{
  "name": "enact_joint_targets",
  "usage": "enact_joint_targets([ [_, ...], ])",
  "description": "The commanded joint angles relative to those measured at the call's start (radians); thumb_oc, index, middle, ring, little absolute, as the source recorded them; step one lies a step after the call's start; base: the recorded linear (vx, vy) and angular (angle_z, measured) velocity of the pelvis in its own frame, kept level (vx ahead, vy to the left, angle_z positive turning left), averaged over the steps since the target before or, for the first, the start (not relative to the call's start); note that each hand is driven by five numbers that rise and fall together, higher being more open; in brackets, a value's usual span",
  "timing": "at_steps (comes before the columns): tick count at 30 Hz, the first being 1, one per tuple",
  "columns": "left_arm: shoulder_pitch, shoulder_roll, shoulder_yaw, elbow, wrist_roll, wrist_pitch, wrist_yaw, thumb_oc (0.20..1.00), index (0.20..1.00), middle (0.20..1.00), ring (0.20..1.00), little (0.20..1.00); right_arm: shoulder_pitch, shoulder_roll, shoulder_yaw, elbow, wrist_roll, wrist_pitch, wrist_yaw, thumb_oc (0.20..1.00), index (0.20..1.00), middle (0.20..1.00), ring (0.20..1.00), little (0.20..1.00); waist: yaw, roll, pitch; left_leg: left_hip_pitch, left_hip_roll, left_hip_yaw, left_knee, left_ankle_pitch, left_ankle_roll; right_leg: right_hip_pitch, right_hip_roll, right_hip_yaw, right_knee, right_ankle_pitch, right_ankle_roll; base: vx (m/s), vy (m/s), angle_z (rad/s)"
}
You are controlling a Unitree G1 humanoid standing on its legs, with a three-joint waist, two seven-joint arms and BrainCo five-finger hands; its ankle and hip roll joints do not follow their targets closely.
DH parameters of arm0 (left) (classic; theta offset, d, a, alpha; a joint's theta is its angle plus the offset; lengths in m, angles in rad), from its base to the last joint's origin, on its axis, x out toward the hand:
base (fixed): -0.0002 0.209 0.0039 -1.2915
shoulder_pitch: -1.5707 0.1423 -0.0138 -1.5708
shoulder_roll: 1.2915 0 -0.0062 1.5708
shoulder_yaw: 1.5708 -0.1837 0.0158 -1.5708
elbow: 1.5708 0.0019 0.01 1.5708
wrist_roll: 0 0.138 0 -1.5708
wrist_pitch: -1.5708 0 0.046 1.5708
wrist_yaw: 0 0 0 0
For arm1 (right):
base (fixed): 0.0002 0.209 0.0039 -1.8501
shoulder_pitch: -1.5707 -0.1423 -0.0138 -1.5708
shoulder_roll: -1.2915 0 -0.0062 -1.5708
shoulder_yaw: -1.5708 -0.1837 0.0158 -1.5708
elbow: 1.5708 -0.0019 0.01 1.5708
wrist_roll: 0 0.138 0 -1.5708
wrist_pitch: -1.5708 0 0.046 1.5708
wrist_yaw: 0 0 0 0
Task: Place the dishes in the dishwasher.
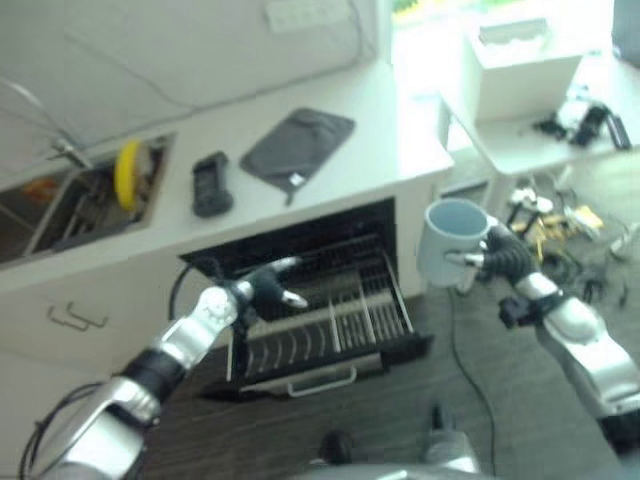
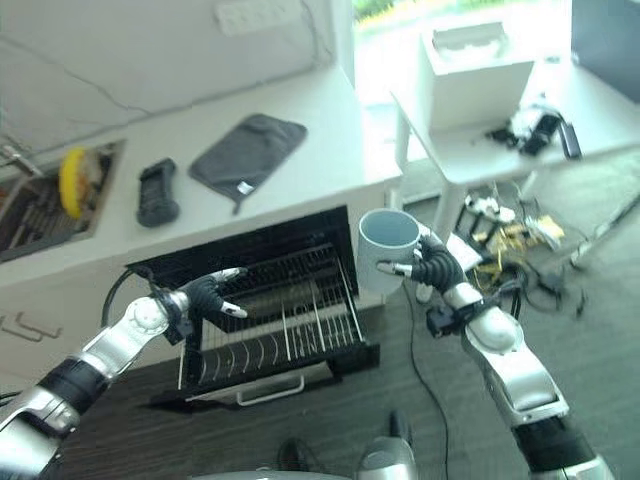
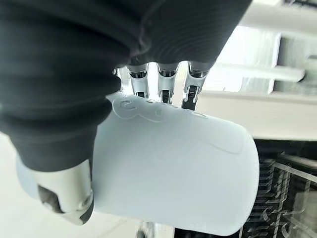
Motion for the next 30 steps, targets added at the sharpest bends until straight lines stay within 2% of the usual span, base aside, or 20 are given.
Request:
enact_joint_targets([
  [1,-0.101,0.040,-0.003,0.102,0.035,0.011,-0.021,1.000,1.000,1.000,1.000,1.000,-0.159,0.012,0.018,-0.041,0.044,-0.073,0.006,0.200,0.200,0.200,0.200,0.200,0.010,-0.059,0.058,0.008,-0.026,-0.020,0.007,-0.074,0.025,-0.021,0.070,0.041,0.021,-0.048,0.012,-0.31,0.006,-0.24],
  [5,-0.199,-0.014,-0.015,0.261,0.041,0.026,-0.006,1.000,1.000,1.000,1.000,1.000,-0.262,0.050,0.063,-0.034,0.005,-0.067,-0.008,0.200,0.200,0.200,0.200,0.200,0.008,-0.093,0.134,-0.068,-0.013,-0.011,0.007,-0.054,0.026,-0.114,0.077,0.069,0.058,-0.053,0.011,-0.28,0.002,-0.13],
  [8,-0.232,-0.044,-0.003,0.349,0.065,0.057,0.009,1.000,1.000,1.000,1.000,1.000,-0.280,0.077,0.080,-0.039,-0.011,-0.064,-0.026,0.200,0.200,0.200,0.200,0.200,0.018,-0.118,0.159,-0.096,-0.015,-0.023,0.009,-0.056,0.033,-0.141,0.084,0.085,0.066,-0.055,0.013,-0.15,-0.067,0.01],
  [14,-0.220,-0.077,0.040,0.476,0.059,0.085,0.014,1.000,1.000,1.000,1.000,1.000,-0.267,0.111,0.082,-0.056,-0.029,-0.082,-0.061,0.200,0.200,0.200,0.200,0.200,0.046,-0.145,0.172,-0.113,-0.016,-0.042,0.015,-0.061,0.045,-0.156,0.084,0.080,0.086,-0.061,0.020,-0.02,-0.073,0.03],
  [18,-0.202,-0.099,0.054,0.523,0.049,0.120,-0.017,1.000,1.000,1.000,1.000,1.000,-0.259,0.122,0.079,-0.063,-0.043,-0.070,-0.069,0.200,0.200,0.200,0.200,0.200,0.056,-0.145,0.168,-0.112,-0.016,-0.041,0.022,-0.061,0.042,-0.143,0.074,0.062,0.084,-0.067,0.021,0.02,-0.002,0.02],
  [21,-0.160,-0.122,0.061,0.528,0.038,0.154,-0.067,1.000,1.000,1.000,1.000,1.000,-0.239,0.126,0.065,-0.071,-0.050,-0.062,-0.064,0.200,0.200,0.200,0.200,0.200,0.063,-0.143,0.164,-0.105,-0.015,-0.043,0.027,-0.061,0.041,-0.127,0.067,0.052,0.084,-0.072,0.020,0.09,0.008,0.03],
  [23,-0.125,-0.132,0.071,0.514,-0.017,0.171,-0.106,1.000,1.000,1.000,1.000,1.000,-0.223,0.124,0.057,-0.076,-0.051,-0.061,-0.062,0.200,0.200,0.200,0.200,0.200,0.068,-0.142,0.164,-0.102,-0.015,-0.044,0.034,-0.063,0.041,-0.118,0.063,0.046,0.085,-0.076,0.019,0.09,0.005,0.08],
  [26,0.003,-0.180,0.069,0.436,-0.070,0.246,-0.177,1.000,1.000,1.000,1.000,1.000,-0.184,0.128,0.028,-0.080,-0.061,-0.068,-0.055,0.200,0.200,0.200,0.200,0.200,0.092,-0.139,0.167,-0.111,-0.015,-0.056,0.061,-0.072,0.042,-0.100,0.058,0.032,0.083,-0.083,0.014,0.08,-0.017,0.08],
  [30,0.112,-0.199,0.049,0.359,-0.155,0.300,-0.228,1.000,1.000,1.000,1.000,1.000,-0.183,0.123,0.030,-0.072,-0.071,-0.048,-0.044,0.200,0.200,0.200,0.200,0.200,0.125,-0.147,0.178,-0.131,-0.014,-0.072,0.082,-0.078,0.043,-0.086,0.056,0.016,0.076,-0.088,0.013,0.02,-0.075,0.01],
])
